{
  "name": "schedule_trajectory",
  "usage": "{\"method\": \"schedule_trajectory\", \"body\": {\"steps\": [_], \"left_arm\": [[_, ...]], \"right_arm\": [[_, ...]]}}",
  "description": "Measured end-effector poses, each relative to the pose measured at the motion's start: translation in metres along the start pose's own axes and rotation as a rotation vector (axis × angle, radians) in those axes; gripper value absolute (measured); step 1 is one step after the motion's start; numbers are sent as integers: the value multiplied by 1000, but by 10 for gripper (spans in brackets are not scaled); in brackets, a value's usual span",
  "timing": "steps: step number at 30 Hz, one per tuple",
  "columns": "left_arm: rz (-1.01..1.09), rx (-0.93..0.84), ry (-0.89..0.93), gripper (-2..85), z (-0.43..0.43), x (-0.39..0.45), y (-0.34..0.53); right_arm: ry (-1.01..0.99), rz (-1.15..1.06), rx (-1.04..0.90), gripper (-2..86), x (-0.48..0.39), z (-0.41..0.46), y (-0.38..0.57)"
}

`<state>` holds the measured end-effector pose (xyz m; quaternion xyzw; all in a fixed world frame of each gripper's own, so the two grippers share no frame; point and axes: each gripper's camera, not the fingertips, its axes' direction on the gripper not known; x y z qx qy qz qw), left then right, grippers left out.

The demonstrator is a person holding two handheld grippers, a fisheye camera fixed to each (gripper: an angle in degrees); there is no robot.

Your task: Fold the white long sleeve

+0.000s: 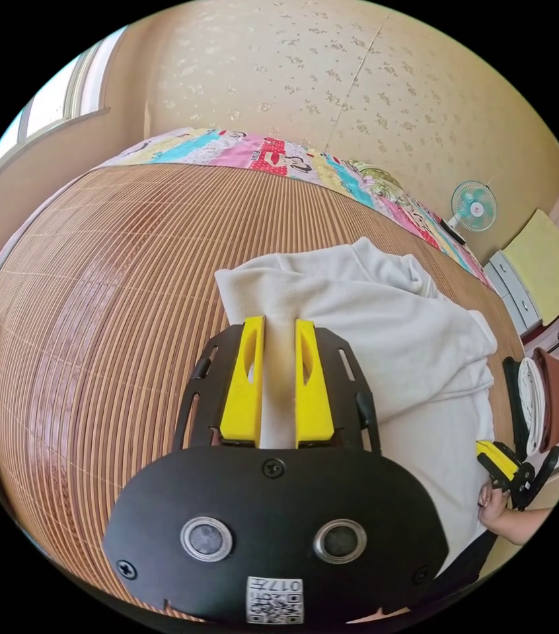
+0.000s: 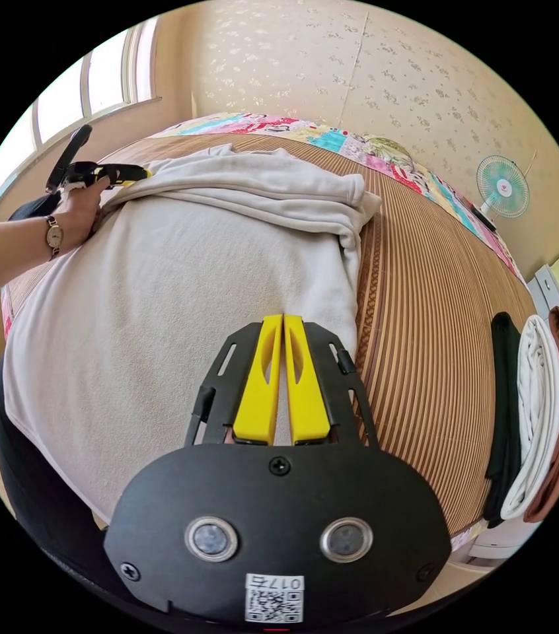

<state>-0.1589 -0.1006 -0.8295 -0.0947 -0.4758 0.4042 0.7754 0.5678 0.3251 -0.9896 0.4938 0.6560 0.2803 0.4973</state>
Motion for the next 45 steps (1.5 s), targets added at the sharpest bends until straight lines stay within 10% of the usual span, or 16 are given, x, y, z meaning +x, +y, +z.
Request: {"method": "schedule_trajectory", "body": {"steps": [35,45], "left_arm": [[-52,-54,250,123,-40,-31,5],[-87,20,569,168,-180,-27,268]], "right_arm": [[-62,15,10,4,6,-11,-12],[-52,12,8,4,12,-10,-16]]}}
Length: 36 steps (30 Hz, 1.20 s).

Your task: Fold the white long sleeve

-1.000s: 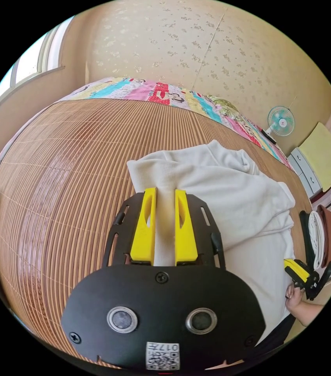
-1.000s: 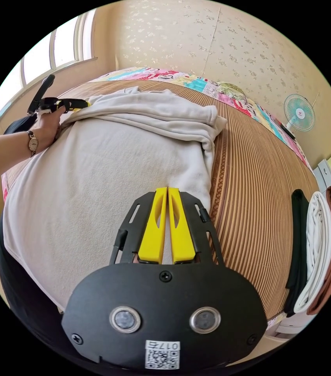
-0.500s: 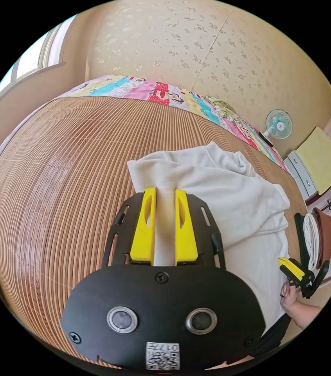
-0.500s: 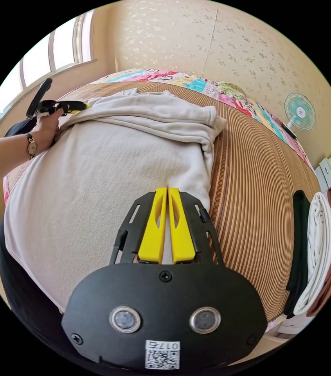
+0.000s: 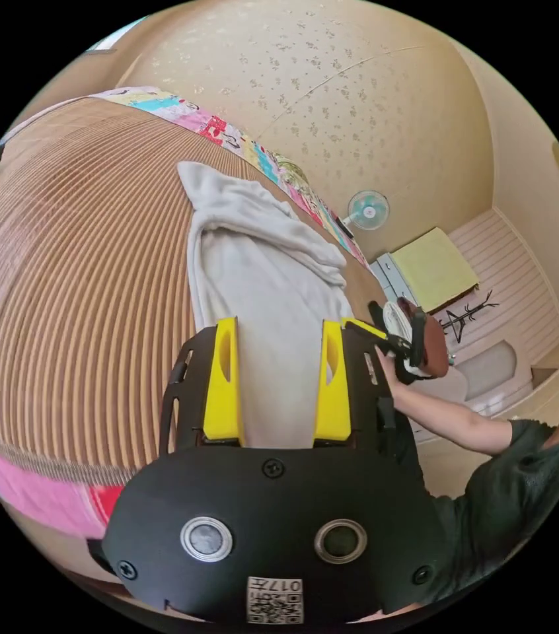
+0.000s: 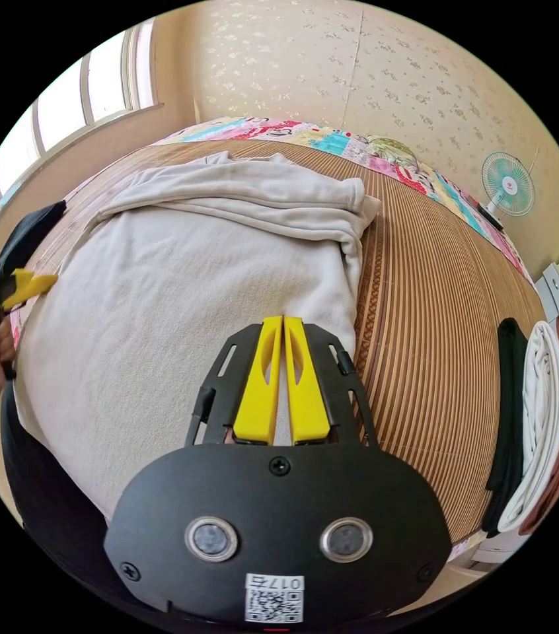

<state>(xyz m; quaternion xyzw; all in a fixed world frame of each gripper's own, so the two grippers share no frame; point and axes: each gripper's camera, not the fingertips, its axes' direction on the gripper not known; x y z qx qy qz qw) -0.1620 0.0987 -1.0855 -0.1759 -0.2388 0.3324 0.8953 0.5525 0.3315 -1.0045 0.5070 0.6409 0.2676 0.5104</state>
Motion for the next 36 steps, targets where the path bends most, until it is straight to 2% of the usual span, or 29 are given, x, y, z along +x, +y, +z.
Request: {"method": "schedule_trajectory", "body": {"steps": [4,6,8,10,13,20,26,31,36], "left_arm": [[-86,191,24,167,-58,41,110],[-73,252,-22,167,-68,61,128],[8,208,-92,166,-64,79,126],[137,71,-177,166,-50,95,110],[174,81,-207,165,-47,100,107],[147,88,-154,140,-35,92,115],[162,149,-125,136,-46,92,127],[34,183,-100,144,-45,73,125],[5,190,-74,143,-45,69,127]], "right_arm": [[-16,7,-1,4,8,1,-3],[-28,3,1,4,12,-1,-4],[-45,14,-48,4,18,0,-9],[-63,28,-107,4,24,-4,-11],[-61,58,-216,3,26,-29,-4],[-296,55,-46,3,33,-135,106],[-445,116,-92,4,66,-150,163],[-551,294,-103,6,116,-133,199],[-626,360,-63,7,150,-129,239]]}}
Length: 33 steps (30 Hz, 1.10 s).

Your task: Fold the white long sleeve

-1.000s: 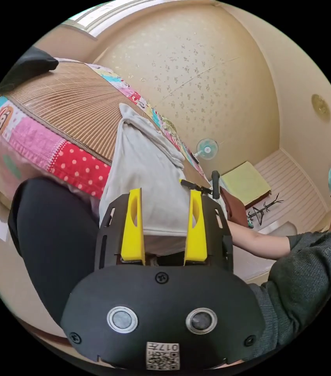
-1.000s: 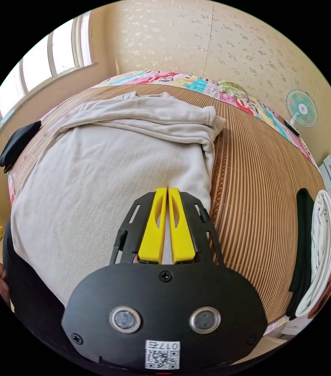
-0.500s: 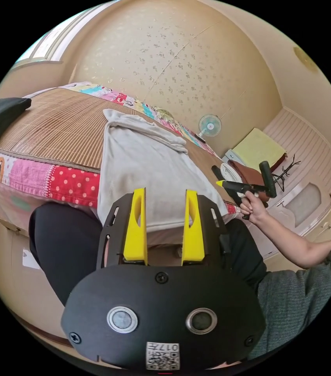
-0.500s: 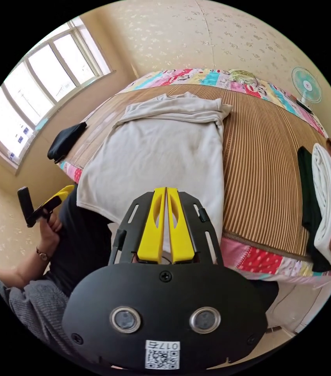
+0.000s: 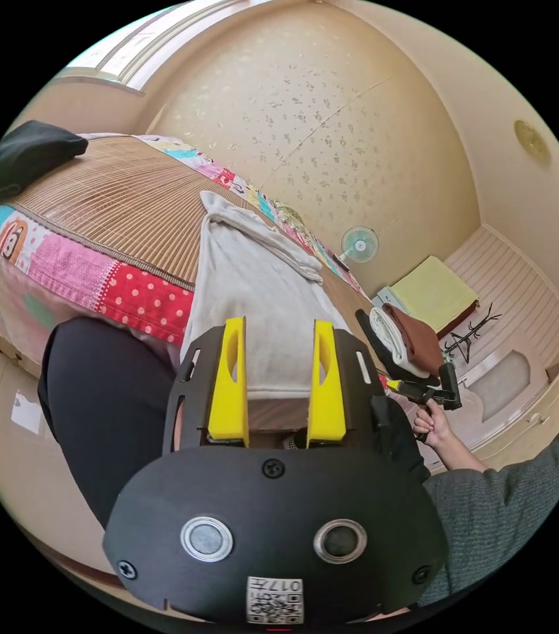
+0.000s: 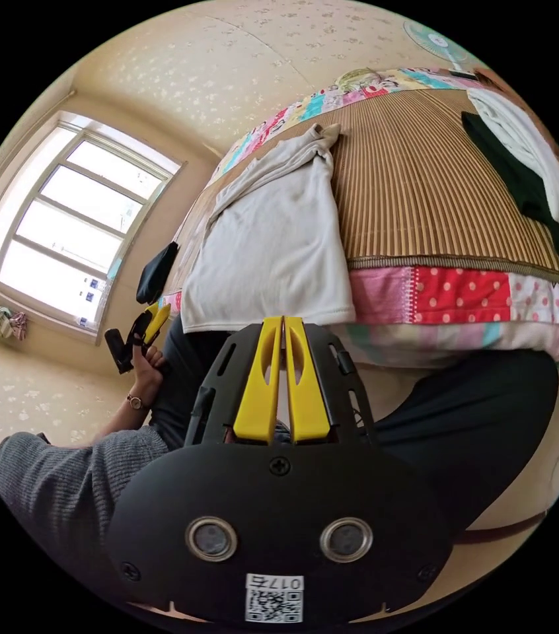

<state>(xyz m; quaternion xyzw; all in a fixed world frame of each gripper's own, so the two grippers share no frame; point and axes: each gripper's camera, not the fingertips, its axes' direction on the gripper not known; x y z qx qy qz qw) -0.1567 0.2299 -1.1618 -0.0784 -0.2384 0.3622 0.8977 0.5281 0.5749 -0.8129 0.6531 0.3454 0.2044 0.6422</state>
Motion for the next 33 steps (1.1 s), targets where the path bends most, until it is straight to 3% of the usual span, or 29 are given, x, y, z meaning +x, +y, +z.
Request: {"method": "schedule_trajectory", "body": {"steps": [16,22,29,32,33], "left_arm": [[-1,-60,26,143,20,4,-9],[-49,14,63,142,10,-6,-7],[-101,78,43,139,-12,-17,-22],[-139,-42,-29,141,-15,-37,-41],[-128,-157,-10,147,-6,-45,-49]], "right_arm": [[8,103,21,64,31,-6,-13],[60,66,-77,73,19,17,-31],[125,138,27,102,29,1,-54],[147,127,10,111,32,2,-58],[153,123,3,112,32,3,-59]]}}
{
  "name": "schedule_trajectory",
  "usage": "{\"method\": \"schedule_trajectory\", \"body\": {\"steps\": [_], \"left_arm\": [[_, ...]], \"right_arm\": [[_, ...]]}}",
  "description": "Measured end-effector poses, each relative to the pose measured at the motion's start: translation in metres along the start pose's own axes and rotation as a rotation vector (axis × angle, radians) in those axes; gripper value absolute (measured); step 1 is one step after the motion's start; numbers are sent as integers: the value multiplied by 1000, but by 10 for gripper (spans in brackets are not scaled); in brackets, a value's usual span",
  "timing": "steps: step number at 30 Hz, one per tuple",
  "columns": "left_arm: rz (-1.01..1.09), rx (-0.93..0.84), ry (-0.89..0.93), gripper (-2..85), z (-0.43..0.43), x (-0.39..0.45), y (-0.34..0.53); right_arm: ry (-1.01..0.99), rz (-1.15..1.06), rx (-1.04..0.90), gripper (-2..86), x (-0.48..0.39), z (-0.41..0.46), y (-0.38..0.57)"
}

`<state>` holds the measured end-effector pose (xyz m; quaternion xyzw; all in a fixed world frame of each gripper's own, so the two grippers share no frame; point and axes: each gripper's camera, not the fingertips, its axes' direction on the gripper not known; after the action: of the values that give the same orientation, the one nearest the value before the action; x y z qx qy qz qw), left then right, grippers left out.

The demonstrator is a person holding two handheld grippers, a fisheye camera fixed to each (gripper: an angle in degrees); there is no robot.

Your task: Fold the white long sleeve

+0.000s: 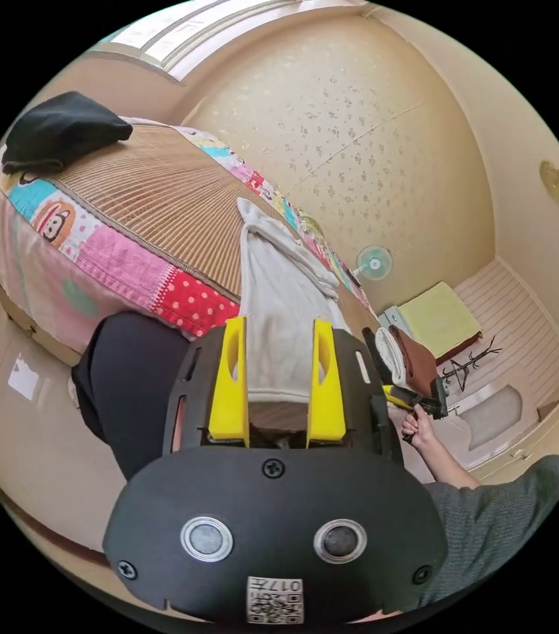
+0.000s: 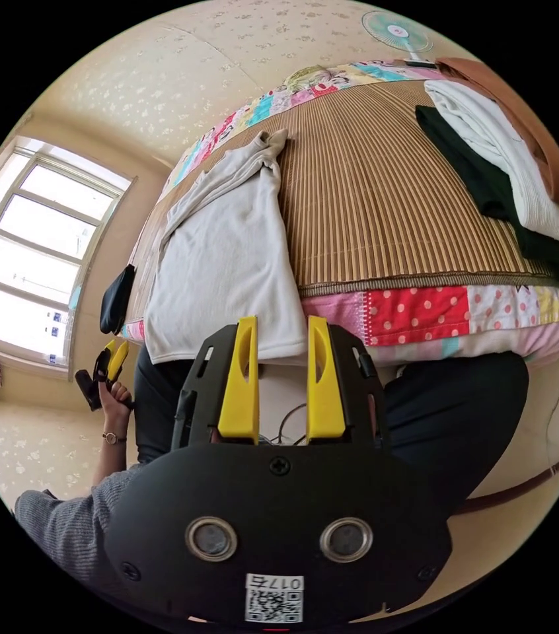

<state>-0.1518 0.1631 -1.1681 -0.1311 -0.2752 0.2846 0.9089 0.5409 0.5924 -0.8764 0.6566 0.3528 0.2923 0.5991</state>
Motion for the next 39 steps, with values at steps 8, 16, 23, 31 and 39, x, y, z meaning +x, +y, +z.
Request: {"method": "schedule_trajectory", "body": {"steps": [8,16,23,31,39], "left_arm": [[143,-300,-50,161,44,-2,-36],[77,-567,-61,100,97,-33,-78],[117,-655,-3,43,100,-43,-84],[-2,-128,901,26,4,-92,-61],[-55,97,1108,23,-39,-80,22]], "right_arm": [[-24,17,-32,122,20,4,-10],[26,41,-101,115,50,25,-21],[-74,5,-67,48,81,5,0],[-1105,278,267,30,198,-44,51],[-1453,182,454,29,203,-87,142]]}}
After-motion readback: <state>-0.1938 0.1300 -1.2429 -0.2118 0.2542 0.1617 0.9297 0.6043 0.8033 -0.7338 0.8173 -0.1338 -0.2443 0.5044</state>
